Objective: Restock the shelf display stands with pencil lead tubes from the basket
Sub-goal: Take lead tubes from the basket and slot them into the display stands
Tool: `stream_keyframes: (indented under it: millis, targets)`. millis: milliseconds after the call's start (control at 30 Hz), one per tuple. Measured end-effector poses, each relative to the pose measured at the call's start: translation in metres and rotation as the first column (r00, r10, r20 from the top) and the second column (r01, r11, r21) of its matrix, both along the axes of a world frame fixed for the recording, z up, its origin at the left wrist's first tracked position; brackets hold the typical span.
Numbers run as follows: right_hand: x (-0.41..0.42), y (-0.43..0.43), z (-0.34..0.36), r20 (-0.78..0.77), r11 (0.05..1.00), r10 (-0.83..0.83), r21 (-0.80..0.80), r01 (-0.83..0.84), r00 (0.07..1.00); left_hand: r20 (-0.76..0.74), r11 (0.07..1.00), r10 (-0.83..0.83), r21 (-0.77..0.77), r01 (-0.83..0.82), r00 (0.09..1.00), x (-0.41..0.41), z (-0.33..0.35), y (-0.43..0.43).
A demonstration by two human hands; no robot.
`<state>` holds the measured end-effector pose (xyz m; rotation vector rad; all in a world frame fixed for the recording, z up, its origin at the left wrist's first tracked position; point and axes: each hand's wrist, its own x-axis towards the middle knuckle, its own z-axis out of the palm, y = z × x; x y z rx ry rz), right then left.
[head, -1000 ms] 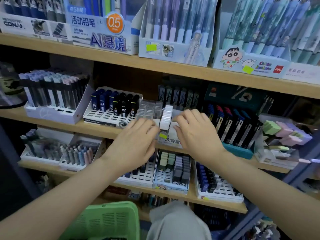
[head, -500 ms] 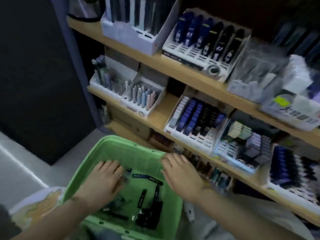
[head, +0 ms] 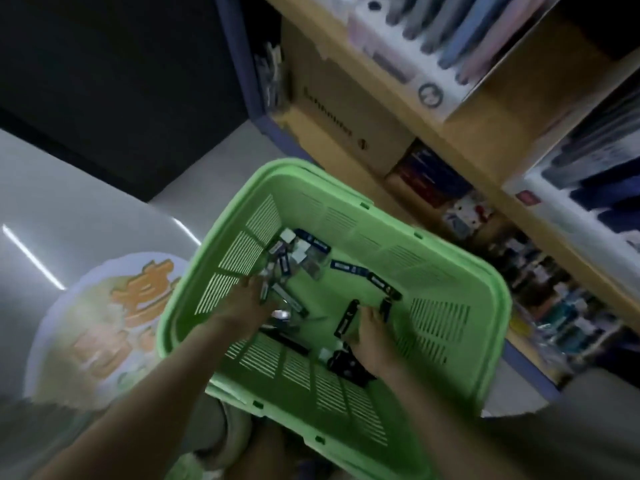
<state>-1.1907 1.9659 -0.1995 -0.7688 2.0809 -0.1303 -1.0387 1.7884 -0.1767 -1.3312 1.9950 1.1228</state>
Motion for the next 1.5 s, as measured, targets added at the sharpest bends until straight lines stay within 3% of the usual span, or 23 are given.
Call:
stream_keyframes:
  millis: [100,300,633,767,967,1133,1200,1300,1400,1500]
  targets:
    - [0.000,0.004,-0.024,0.050,0.988,-0.154,0.014,0.153,0.987,0.015,0.983,0.151,0.106,-0.151,0.988,-0.005,-0.033,-0.007]
    - [-0.001,-0.011,-0.058,-0.051,0.957,-0.290,0.003,0.291,0.956,0.060,0.910,0.391,0.122,-0.395,0.919,-0.021,-0.073,-0.004]
    - [-0.006,-0.028,-0.076,0.065,0.973,-0.228,-0.014,0.230,0.971,0.170,0.789,0.600,0.041,-0.614,0.782,-0.053,-0.103,0.022]
    - [-0.016,-0.037,-0.065,0.137,0.951,-0.286,-0.080,0.299,0.948,0.137,0.724,0.678,0.049,-0.688,0.722,-0.059,-0.095,0.022]
    - [-0.016,-0.064,-0.045,0.330,0.895,-0.332,-0.184,0.405,0.884,0.138,0.653,0.740,0.088,-0.752,0.658,-0.063,-0.088,0.023]
    - [-0.009,-0.079,-0.031,0.435,0.844,-0.339,-0.251,0.474,0.834,0.009,0.634,0.770,0.093,-0.767,0.638,-0.069,-0.065,0.025]
    - [-0.004,-0.084,-0.026,0.481,0.826,-0.344,-0.253,0.504,0.806,-0.032,0.629,0.774,0.149,-0.763,0.632,-0.068,-0.057,0.023]
    - [0.005,-0.089,-0.016,0.556,0.797,-0.359,-0.236,0.556,0.750,-0.079,0.574,0.804,0.360,-0.735,0.589,-0.068,-0.044,0.023]
    - [0.015,-0.089,-0.008,0.516,0.811,-0.318,-0.286,0.510,0.795,-0.119,0.629,0.755,0.411,-0.660,0.645,-0.066,-0.034,0.022]
    - [0.010,-0.084,-0.018,0.342,0.812,-0.258,-0.430,0.395,0.904,-0.143,0.636,0.753,0.407,-0.655,0.642,-0.062,-0.021,0.013]
